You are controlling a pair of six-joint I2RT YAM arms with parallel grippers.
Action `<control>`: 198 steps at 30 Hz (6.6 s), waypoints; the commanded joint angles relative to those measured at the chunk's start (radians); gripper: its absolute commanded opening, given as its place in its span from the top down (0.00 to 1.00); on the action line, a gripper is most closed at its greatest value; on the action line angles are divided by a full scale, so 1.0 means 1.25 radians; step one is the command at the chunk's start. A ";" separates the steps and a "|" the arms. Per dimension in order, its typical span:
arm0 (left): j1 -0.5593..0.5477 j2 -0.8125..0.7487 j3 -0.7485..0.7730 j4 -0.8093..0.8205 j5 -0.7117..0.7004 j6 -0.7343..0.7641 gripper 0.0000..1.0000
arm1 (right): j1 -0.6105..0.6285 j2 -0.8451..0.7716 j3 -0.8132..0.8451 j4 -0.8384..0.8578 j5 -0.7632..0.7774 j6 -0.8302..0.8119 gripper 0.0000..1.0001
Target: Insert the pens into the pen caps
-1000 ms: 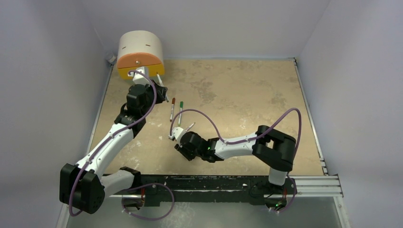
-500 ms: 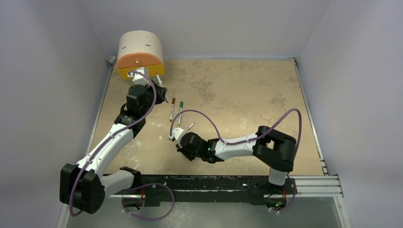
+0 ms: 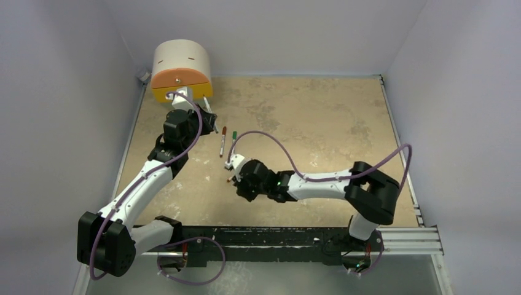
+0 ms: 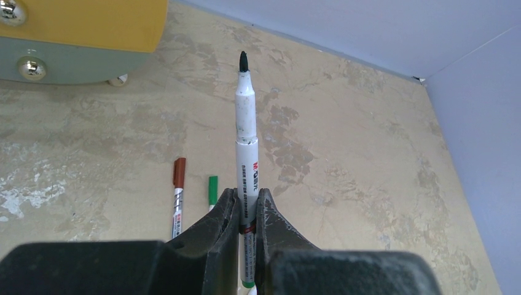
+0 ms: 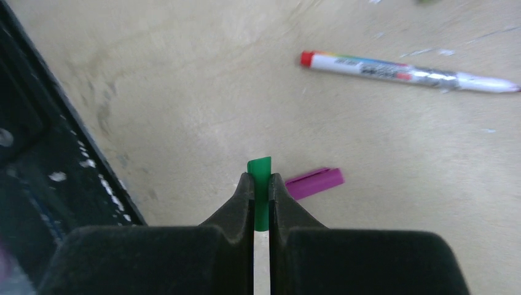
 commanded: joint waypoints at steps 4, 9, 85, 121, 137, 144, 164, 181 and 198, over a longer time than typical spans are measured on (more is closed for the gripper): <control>0.009 -0.016 0.023 0.028 0.036 -0.009 1.00 | -0.199 -0.193 0.045 0.043 -0.180 0.231 1.00; 0.009 -0.014 -0.010 0.108 0.118 -0.039 1.00 | -0.304 -0.306 -0.004 0.184 -0.202 0.340 1.00; -0.171 0.075 -0.055 0.548 0.543 -0.106 1.00 | -0.434 -0.318 0.076 0.462 -0.199 0.367 1.00; -0.171 0.076 -0.045 0.579 0.517 -0.115 1.00 | -0.434 -0.348 0.044 0.483 -0.198 0.378 1.00; -0.171 0.073 -0.052 0.561 0.536 -0.101 1.00 | -0.436 -0.345 0.114 0.454 -0.187 0.335 1.00; -0.171 0.073 -0.051 0.562 0.539 -0.103 1.00 | -0.436 -0.328 0.118 0.453 -0.201 0.330 1.00; -0.171 0.076 -0.047 0.553 0.536 -0.097 1.00 | -0.436 -0.328 0.106 0.469 -0.211 0.340 1.00; -0.171 0.077 -0.048 0.552 0.531 -0.096 1.00 | -0.436 -0.338 0.114 0.472 -0.203 0.335 1.00; -0.171 0.083 -0.031 0.558 0.532 -0.096 1.00 | -0.436 -0.329 0.079 0.496 -0.218 0.368 1.00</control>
